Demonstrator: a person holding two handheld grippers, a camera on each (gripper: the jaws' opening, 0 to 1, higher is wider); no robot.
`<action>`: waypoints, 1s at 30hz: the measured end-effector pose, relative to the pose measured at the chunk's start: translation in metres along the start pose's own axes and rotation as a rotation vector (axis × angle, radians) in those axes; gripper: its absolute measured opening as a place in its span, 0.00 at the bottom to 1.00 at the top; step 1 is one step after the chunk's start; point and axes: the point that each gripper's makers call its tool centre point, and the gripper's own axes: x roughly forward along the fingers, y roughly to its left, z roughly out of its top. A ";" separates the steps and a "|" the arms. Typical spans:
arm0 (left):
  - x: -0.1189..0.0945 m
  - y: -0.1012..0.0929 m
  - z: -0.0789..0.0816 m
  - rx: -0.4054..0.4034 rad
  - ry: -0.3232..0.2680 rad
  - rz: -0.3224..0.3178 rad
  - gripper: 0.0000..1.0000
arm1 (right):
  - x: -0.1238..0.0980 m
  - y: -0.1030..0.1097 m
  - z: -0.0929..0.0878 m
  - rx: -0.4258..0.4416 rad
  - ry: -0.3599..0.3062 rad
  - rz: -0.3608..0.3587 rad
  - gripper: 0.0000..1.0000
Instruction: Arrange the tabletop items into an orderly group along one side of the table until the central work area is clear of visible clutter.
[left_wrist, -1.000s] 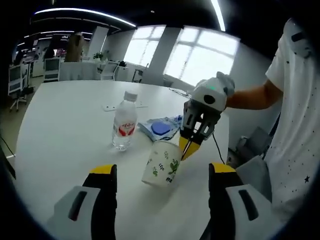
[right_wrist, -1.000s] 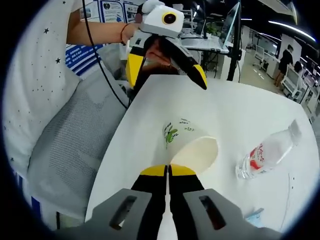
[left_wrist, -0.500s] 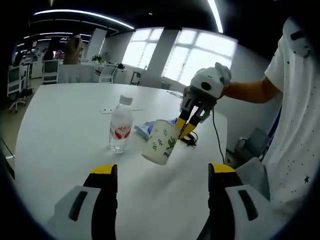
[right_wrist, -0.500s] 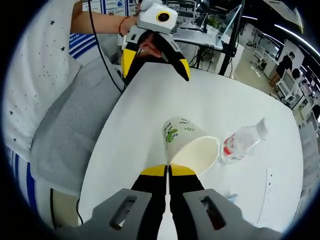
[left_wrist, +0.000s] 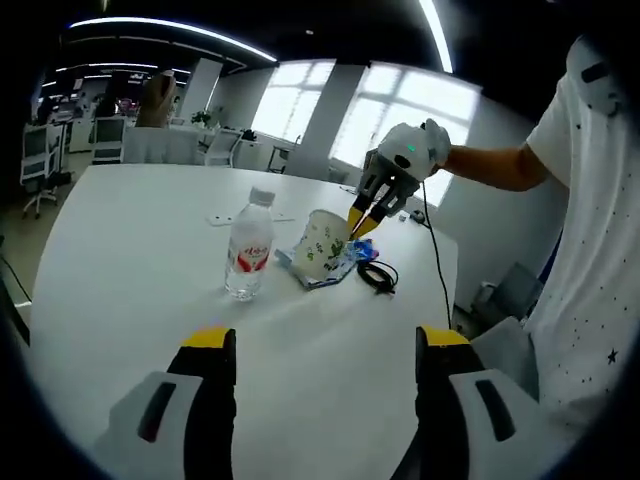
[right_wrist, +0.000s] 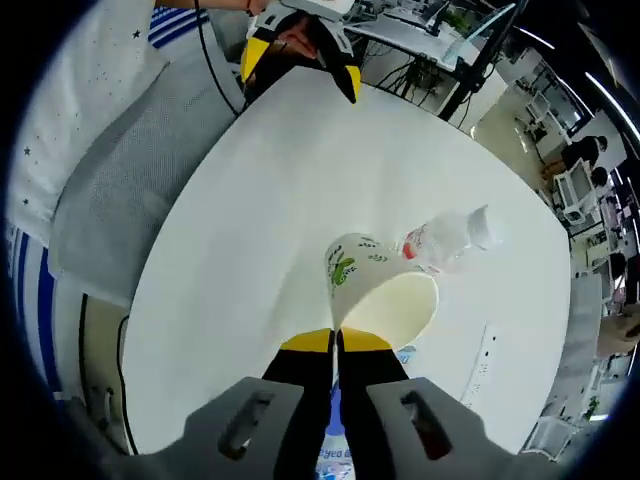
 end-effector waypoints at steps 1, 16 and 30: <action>0.000 0.000 0.000 0.000 -0.002 0.000 0.74 | 0.000 -0.003 -0.003 -0.025 0.021 0.001 0.00; -0.012 0.004 -0.007 -0.033 -0.030 0.036 0.74 | 0.007 -0.038 -0.022 -0.390 0.246 -0.030 0.00; -0.017 0.001 -0.015 -0.061 -0.040 0.055 0.73 | 0.030 -0.045 -0.033 -0.595 0.344 -0.032 0.00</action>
